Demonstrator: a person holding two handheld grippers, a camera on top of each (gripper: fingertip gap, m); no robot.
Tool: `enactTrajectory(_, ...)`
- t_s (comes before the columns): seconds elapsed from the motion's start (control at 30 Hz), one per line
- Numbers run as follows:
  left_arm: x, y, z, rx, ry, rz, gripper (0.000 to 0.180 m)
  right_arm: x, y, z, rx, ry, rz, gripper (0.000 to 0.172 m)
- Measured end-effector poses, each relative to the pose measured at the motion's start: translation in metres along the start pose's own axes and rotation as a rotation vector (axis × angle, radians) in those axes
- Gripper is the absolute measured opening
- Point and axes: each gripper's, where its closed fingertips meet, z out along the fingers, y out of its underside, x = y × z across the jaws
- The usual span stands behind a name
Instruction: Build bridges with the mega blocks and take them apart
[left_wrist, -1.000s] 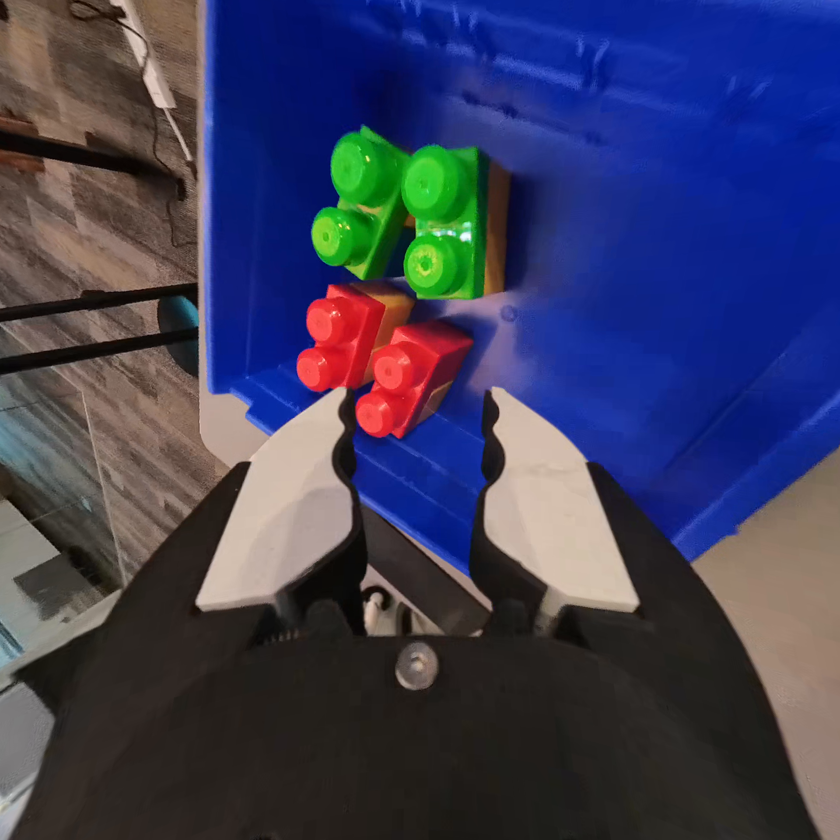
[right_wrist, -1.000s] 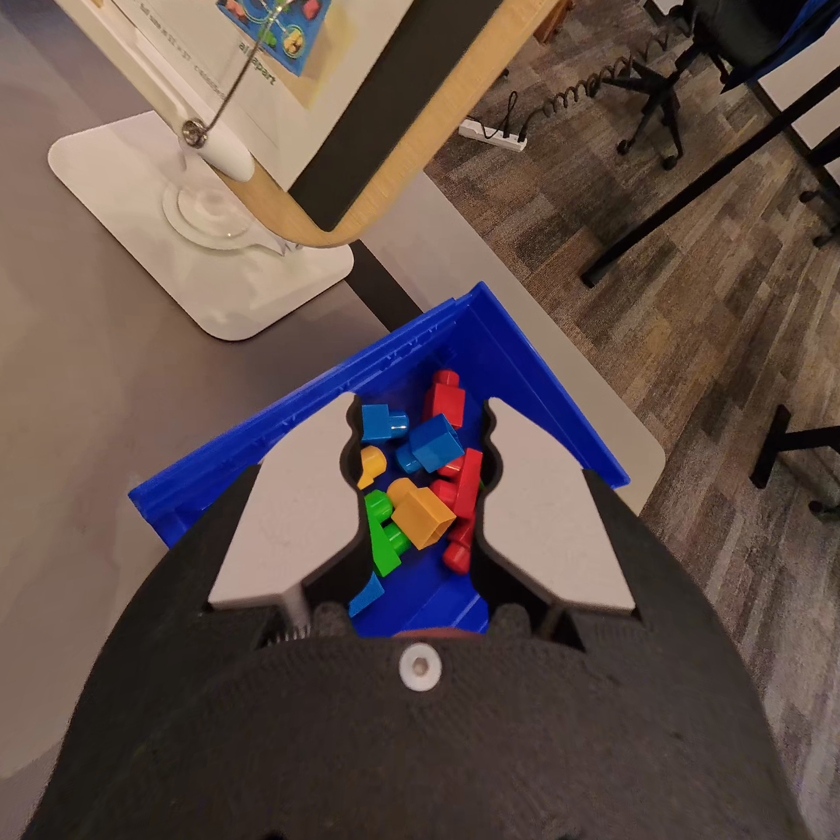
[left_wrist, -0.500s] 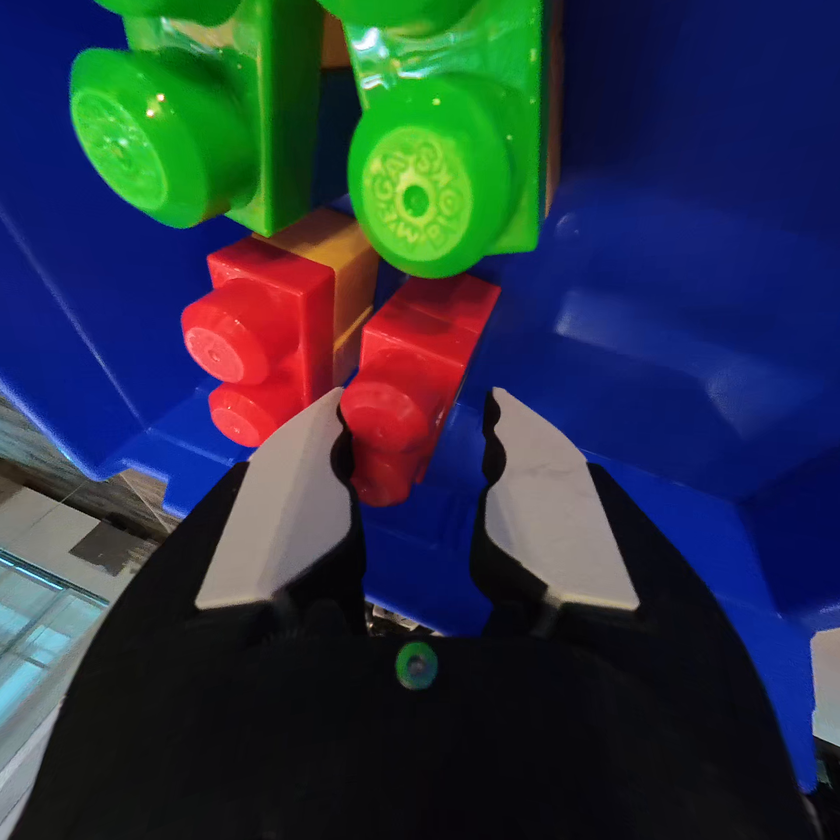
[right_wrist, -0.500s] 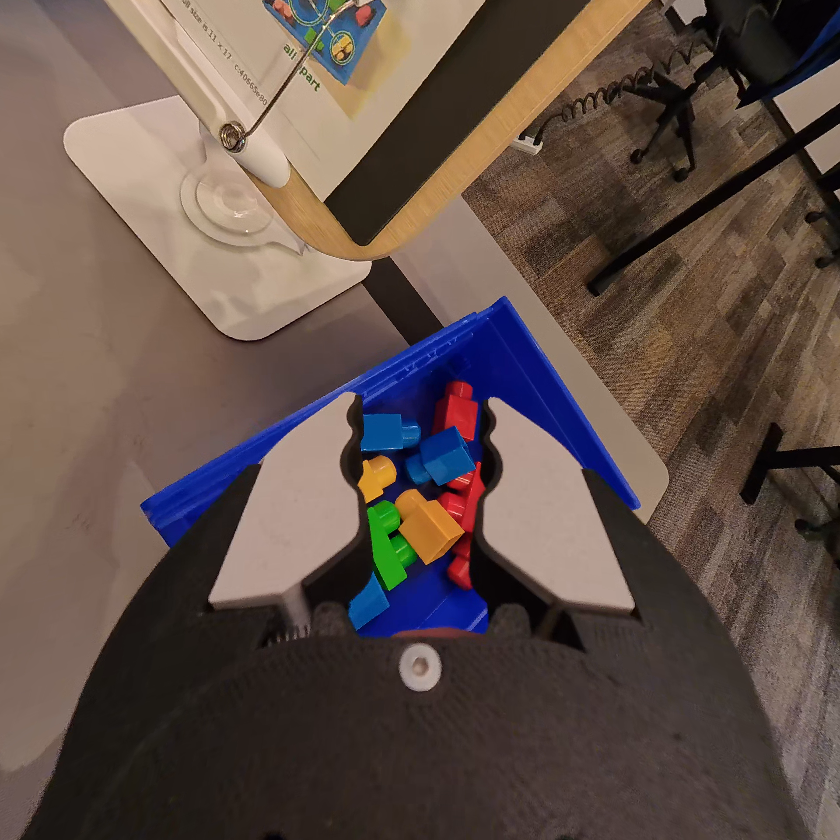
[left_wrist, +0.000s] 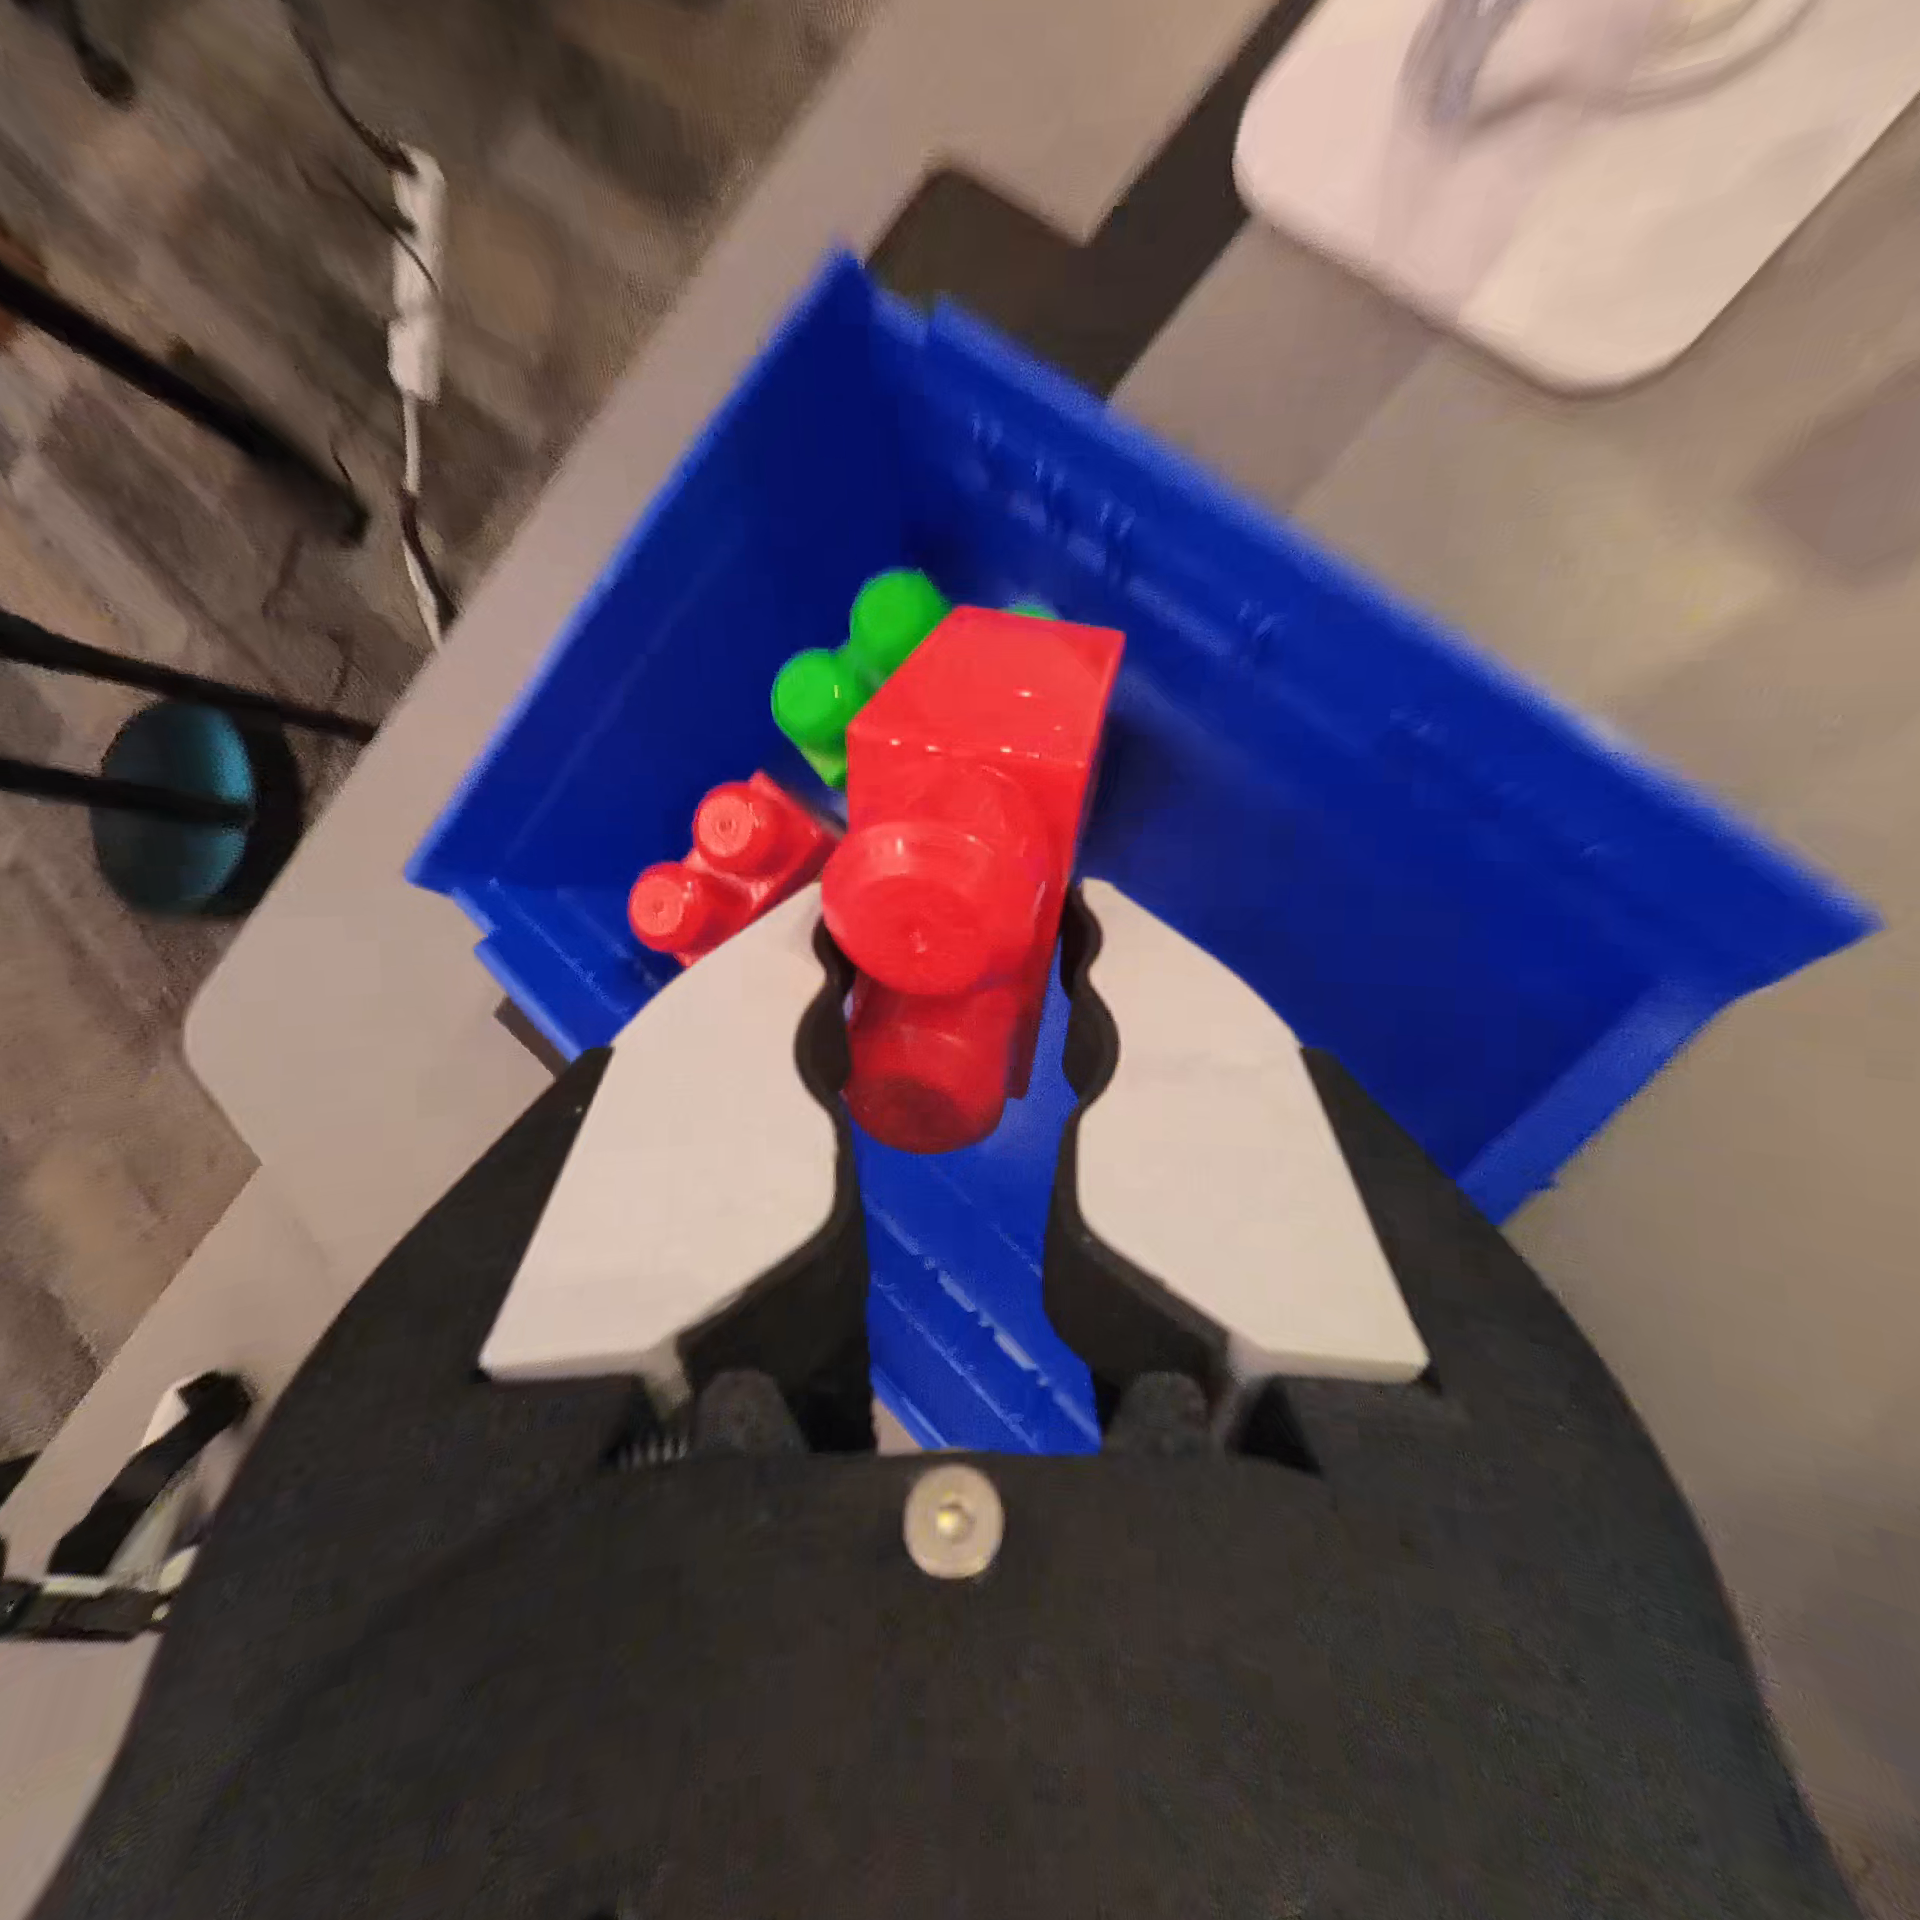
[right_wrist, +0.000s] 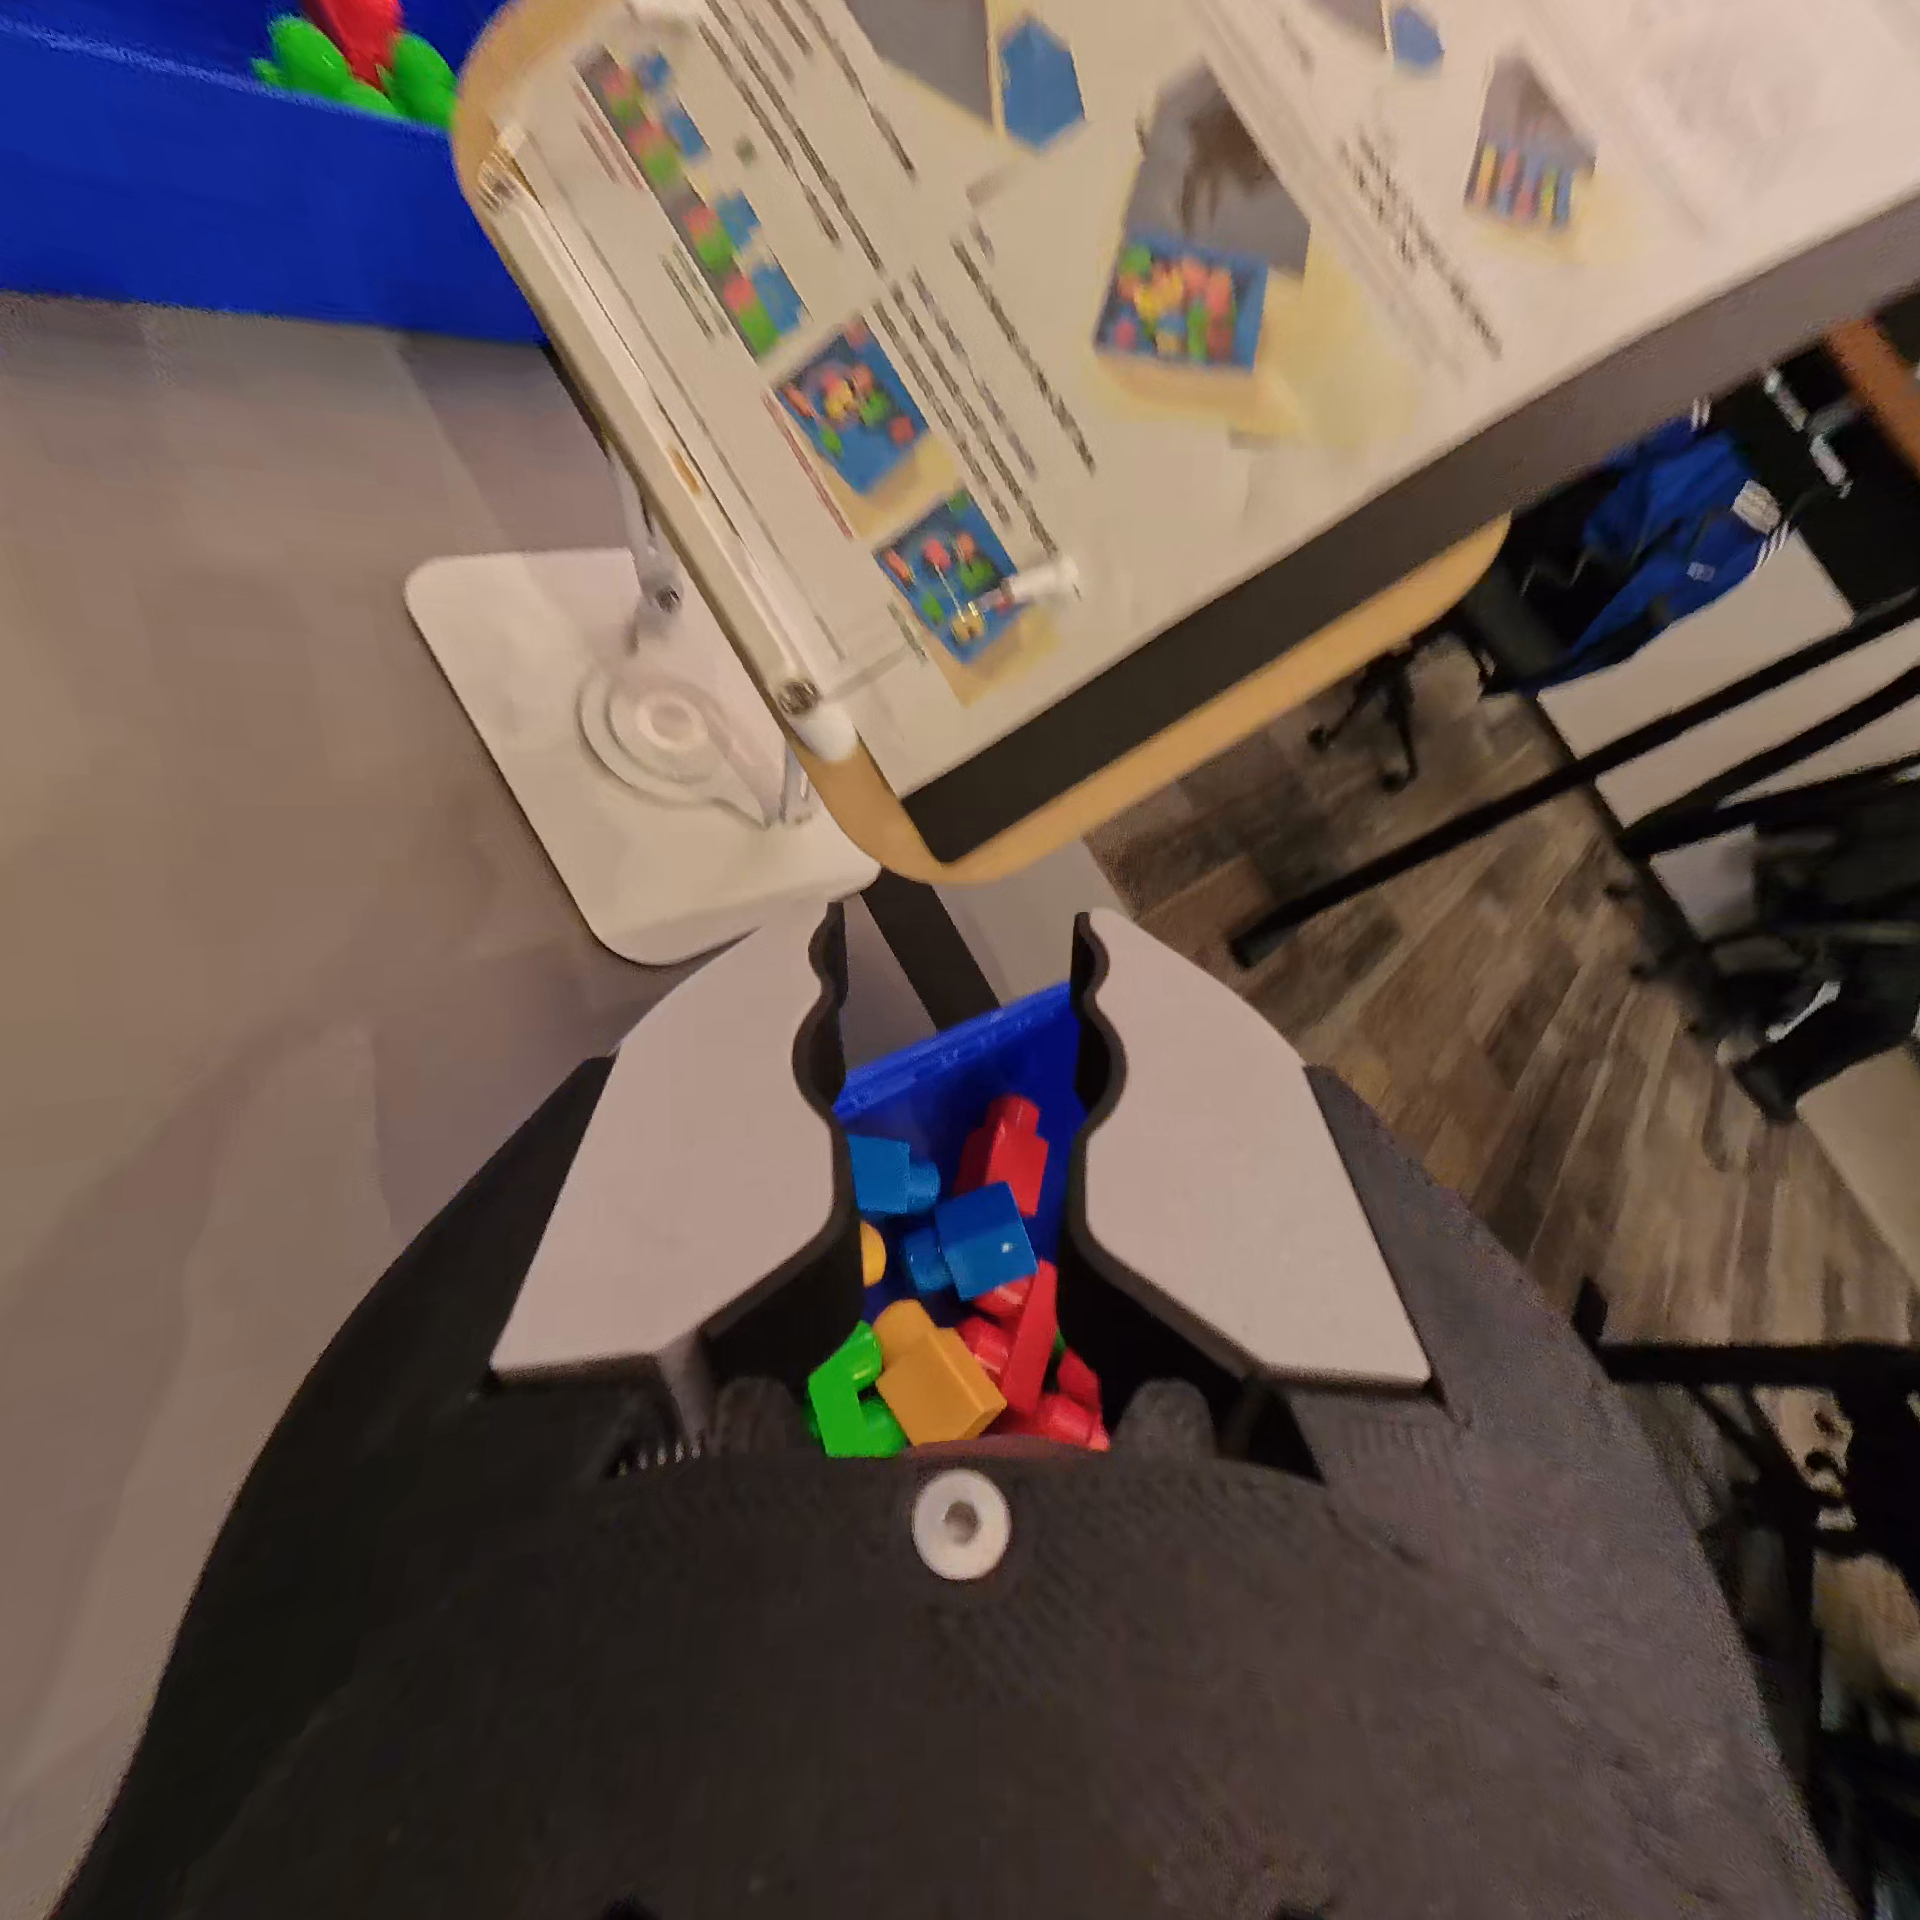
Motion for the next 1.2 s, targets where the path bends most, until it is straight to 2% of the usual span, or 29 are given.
enactTrajectory(0.07, 0.013, -0.026, -0.028, 0.138, -0.006, -0.025, 0.038, -0.013, -0.019, -0.006, 0.046, -0.006, -0.054, 0.042)
enactTrajectory(0.13, 0.040, -0.062, -0.055, 0.336, 0.077, -0.055, 0.038, -0.028, -0.040, -0.012, 0.111, -0.014, -0.110, 0.037)
enactTrajectory(0.27, 0.107, -0.127, -0.088, 0.614, 0.337, -0.083, 0.038, -0.067, -0.085, -0.021, 0.280, -0.043, -0.233, 0.032)
enactTrajectory(0.4, 0.181, -0.179, -0.092, 0.756, 0.662, -0.115, 0.038, -0.106, -0.117, -0.022, 0.439, -0.057, -0.365, 0.031)
enactTrajectory(0.5, 0.223, -0.202, -0.090, 0.819, 0.872, -0.129, 0.037, -0.132, -0.130, -0.021, 0.541, -0.062, -0.463, 0.026)
enactTrajectory(0.7, 0.274, -0.224, -0.074, 0.781, 1.111, -0.125, 0.038, -0.152, -0.135, -0.011, 0.575, 0.009, -0.599, 0.021)
enactTrajectory(1.0, 0.319, -0.230, -0.059, 0.692, 1.242, -0.108, 0.038, -0.165, -0.129, 0.002, 0.538, 0.033, -0.713, 0.020)
enactTrajectory(1.07, 0.326, -0.231, -0.059, 0.685, 1.261, -0.110, 0.037, -0.171, -0.129, 0.004, 0.542, 0.020, -0.725, 0.016)
enactTrajectory(1.1, 0.329, -0.231, -0.058, 0.678, 1.268, -0.102, 0.037, -0.172, -0.129, 0.004, 0.548, 0.020, -0.728, 0.007)
enactTrajectory(1.2, 0.332, -0.232, -0.060, 0.690, 1.297, -0.115, 0.037, -0.174, -0.128, 0.002, 0.549, -0.005, -0.726, 0.005)
